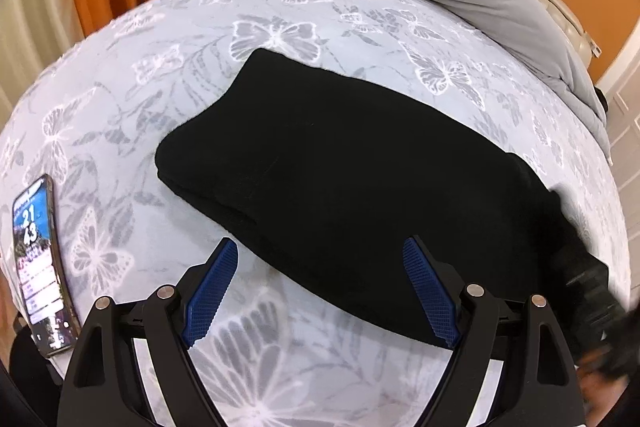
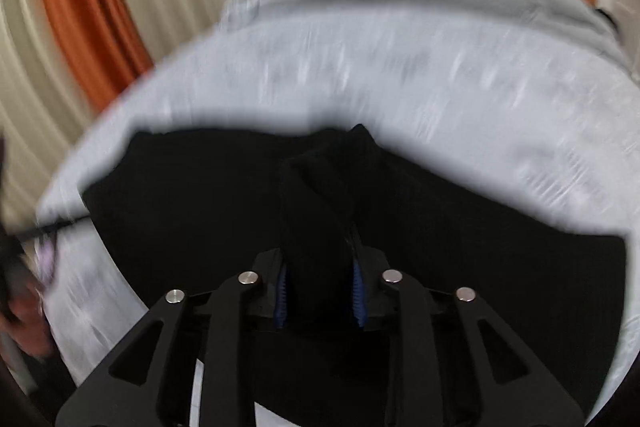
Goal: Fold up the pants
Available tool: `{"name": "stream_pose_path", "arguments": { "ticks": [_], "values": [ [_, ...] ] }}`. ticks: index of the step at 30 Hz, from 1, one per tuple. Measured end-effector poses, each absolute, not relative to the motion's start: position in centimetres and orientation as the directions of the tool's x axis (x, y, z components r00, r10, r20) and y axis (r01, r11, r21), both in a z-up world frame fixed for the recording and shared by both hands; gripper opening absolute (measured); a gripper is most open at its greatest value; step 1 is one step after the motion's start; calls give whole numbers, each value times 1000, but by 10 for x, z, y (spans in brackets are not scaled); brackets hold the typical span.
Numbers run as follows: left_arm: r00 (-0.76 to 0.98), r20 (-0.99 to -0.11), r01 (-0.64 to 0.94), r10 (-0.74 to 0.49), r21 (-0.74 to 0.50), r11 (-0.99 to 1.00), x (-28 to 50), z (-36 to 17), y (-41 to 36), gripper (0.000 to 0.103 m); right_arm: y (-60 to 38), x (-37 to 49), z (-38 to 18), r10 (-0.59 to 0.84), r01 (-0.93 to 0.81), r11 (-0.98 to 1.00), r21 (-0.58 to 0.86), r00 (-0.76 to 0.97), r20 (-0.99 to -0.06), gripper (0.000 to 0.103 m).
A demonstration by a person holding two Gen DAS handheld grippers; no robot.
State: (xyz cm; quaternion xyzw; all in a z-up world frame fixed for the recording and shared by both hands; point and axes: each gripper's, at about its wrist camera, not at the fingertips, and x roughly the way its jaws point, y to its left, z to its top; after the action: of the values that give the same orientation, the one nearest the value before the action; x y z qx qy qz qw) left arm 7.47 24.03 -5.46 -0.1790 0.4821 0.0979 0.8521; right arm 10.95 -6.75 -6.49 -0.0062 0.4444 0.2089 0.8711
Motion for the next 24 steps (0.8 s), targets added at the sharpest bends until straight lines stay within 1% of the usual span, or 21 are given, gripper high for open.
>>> {"name": "stream_pose_path", "arguments": {
  "ticks": [1, 2, 3, 4, 5, 7, 8, 10, 13, 14, 18, 21, 24],
  "values": [
    [508, -861, -346, -18, -223, 911, 76, -57, 242, 82, -64, 109, -74, 347, -372, 914, 164, 502, -792, 30],
    [502, -864, -354, -30, -236, 905, 77, -58, 243, 82, -61, 103, -73, 337, -384, 913, 136, 527, -780, 33],
    [500, -865, -359, -38, -247, 900, 78, -59, 245, 82, -60, 98, -63, 338, -404, 907, 120, 528, -779, 39],
    [501, -864, -366, -52, -266, 892, 78, -59, 248, 82, -63, 97, -55, 353, -412, 901, 133, 519, -779, 42],
    [505, -861, -370, -66, -284, 884, 79, -59, 251, 82, -74, 91, -36, 392, -417, 893, 170, 534, -750, 47],
    [514, -854, -379, -84, -314, 870, 80, -58, 257, 82, -104, 79, -7, 410, -387, 901, 198, 604, -684, 78],
    [517, -851, -386, -87, -323, 864, 80, -57, 260, 82, -118, 75, 2, 395, -364, 911, 195, 631, -668, 81],
    [524, -846, -402, -97, -346, 847, 80, -56, 269, 82, -167, 66, 17, 317, -271, 947, 174, 689, -652, 81],
    [532, -839, -435, -113, -386, 814, 78, -57, 284, 82, -231, 64, 12, 219, -117, 974, 194, 696, -684, 81],
    [532, -838, -454, -121, -404, 794, 77, -59, 292, 83, -262, 65, 1, 198, -38, 971, 234, 674, -712, 81],
    [516, -845, -538, -142, -449, 713, 74, -74, 314, 84, -324, 69, -45, 241, 116, 922, 369, 574, -783, 81],
    [503, -848, -568, -165, -468, 677, 75, -84, 317, 84, -335, 69, -73, 310, 136, 892, 432, 512, -801, 81],
    [491, -844, -577, -215, -500, 645, 79, -94, 312, 84, -321, 66, -86, 414, 93, 856, 509, 468, -781, 78]
  ]
}}
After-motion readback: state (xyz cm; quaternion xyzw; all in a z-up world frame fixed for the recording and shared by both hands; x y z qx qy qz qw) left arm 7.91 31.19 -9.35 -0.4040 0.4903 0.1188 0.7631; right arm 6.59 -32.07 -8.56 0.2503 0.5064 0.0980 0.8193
